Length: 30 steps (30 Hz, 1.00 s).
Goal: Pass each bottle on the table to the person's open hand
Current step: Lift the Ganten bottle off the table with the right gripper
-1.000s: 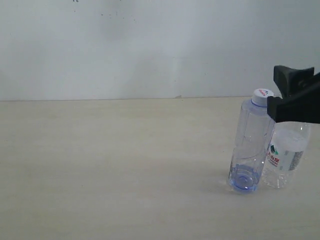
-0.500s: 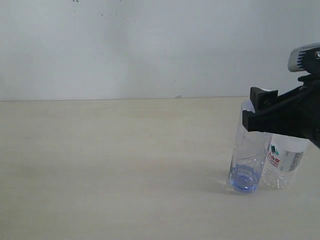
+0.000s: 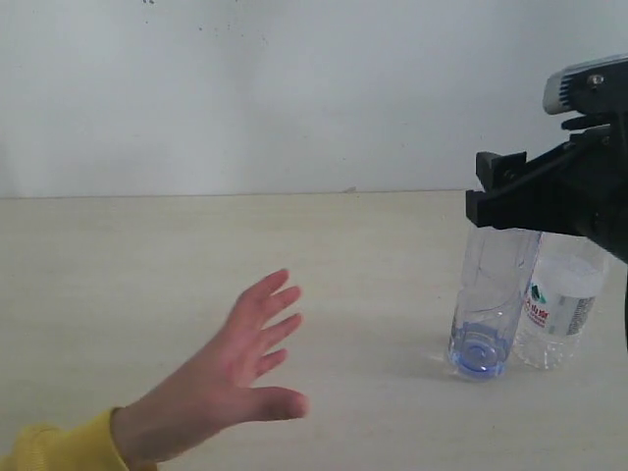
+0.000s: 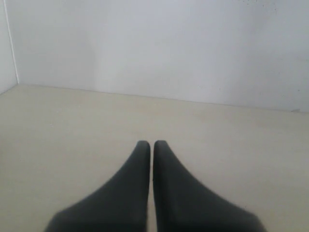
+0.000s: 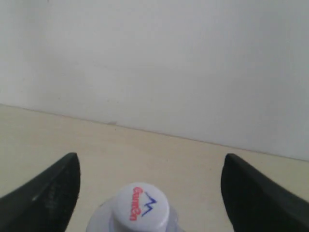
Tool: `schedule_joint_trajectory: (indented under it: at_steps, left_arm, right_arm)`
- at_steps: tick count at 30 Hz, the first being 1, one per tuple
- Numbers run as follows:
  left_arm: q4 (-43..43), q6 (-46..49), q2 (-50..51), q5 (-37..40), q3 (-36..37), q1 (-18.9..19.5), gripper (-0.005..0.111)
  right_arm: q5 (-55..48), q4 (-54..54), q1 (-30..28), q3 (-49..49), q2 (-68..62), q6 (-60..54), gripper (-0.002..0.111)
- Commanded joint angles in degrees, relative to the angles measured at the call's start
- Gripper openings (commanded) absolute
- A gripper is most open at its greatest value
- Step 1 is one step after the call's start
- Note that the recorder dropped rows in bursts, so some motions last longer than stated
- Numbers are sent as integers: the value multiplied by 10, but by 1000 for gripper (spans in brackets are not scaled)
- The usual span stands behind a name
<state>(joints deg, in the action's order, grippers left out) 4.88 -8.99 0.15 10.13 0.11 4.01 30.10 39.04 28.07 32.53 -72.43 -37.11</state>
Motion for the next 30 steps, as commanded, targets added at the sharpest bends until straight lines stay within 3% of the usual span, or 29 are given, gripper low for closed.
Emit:
schedule_joint_trajectory:
  at_steps: [1, 14, 17, 21, 27, 30]
  left_arm:
    - [0, -3, -2, 1, -1, 2, 4]
    - [0, -3, -2, 1, -1, 2, 4]
    - [0, -3, -2, 1, -1, 2, 4]
    - [0, -3, -2, 1, -1, 2, 4]
    - [0, -3, -2, 1, -1, 2, 4]
    - [0, -3, -2, 1, -1, 2, 4]
  right_arm:
    - [-2, -99, -9, 8, -15, 88, 75]
    - [7, -118, -9, 8, -69, 112, 75]
    - [19, -118, -9, 8, -70, 115, 70]
    - [10, -118, -9, 8, -70, 118, 51]
    - [-3, -126, -9, 8, -70, 137, 1]
    - [4, -130, -9, 8, -70, 124, 0]
